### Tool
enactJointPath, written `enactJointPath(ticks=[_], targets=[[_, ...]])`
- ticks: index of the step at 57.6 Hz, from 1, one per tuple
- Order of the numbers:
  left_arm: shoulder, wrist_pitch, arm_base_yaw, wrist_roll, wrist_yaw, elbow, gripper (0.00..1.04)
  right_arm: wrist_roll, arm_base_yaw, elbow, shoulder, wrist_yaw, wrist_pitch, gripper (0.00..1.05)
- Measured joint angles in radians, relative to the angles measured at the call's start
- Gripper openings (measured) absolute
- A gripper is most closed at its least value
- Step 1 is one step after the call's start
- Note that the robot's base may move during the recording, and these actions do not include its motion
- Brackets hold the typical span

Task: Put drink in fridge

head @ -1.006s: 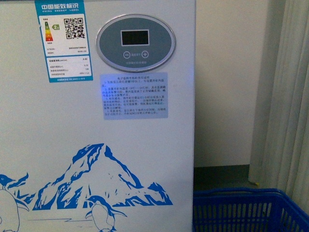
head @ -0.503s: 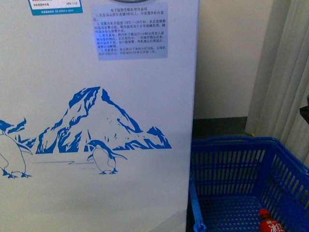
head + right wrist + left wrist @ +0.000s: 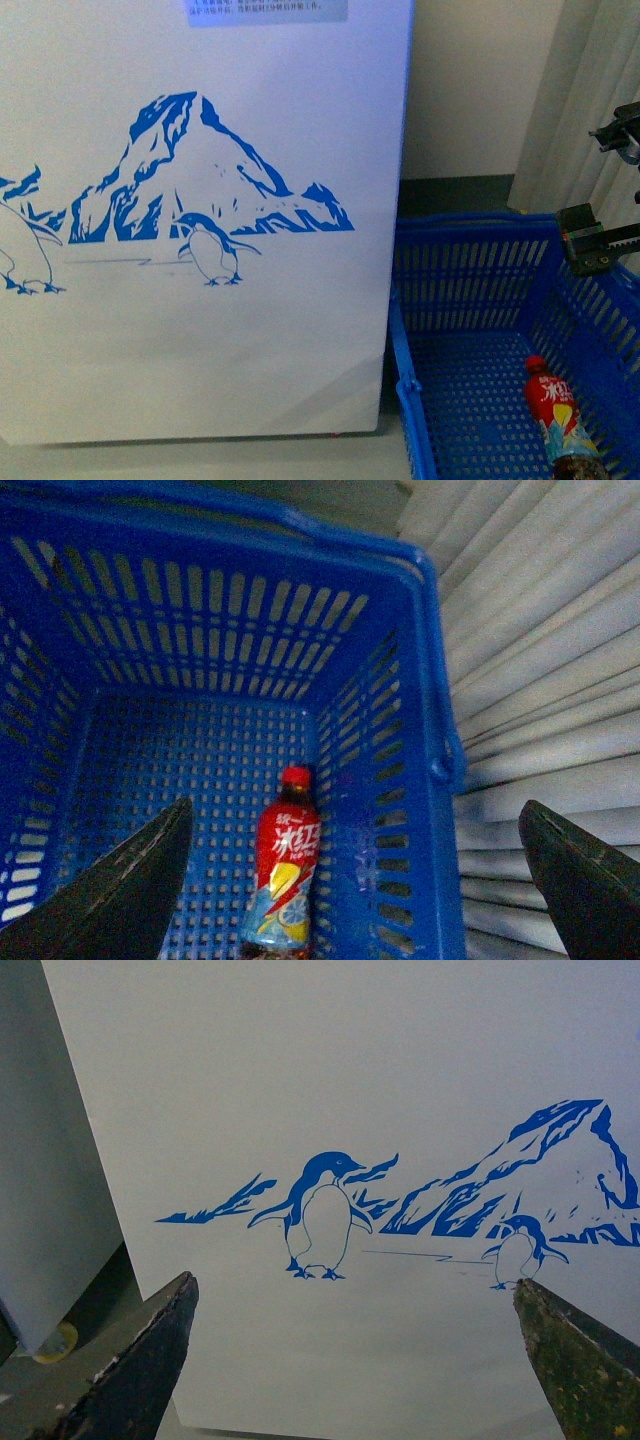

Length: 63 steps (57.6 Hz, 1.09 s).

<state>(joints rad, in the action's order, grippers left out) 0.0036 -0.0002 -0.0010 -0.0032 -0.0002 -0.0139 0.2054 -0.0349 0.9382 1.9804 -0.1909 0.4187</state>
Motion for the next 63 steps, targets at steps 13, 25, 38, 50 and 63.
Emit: enactJointPath(ticks=[13,25,38,50,63], targets=[[0.0,0.0,0.0,0.0,0.0,0.0,0.97,0.001,0.0,0.089,0.137,0.002,-0.023,0.97],[0.0,0.0,0.0,0.0,0.0,0.0,0.97,0.018,0.0,0.174,0.282,-0.037,-0.022,0.97],[0.0,0.0,0.0,0.0,0.0,0.0,0.97,0.07,-0.008,0.248,0.431,-0.069,-0.016,0.97],[0.0,0.0,0.0,0.0,0.0,0.0,0.97,0.115,-0.013,0.316,0.522,-0.085,-0.016,0.97],[0.0,0.0,0.0,0.0,0.0,0.0,0.97,0.128,-0.015,0.401,0.617,-0.09,-0.083,0.97]])
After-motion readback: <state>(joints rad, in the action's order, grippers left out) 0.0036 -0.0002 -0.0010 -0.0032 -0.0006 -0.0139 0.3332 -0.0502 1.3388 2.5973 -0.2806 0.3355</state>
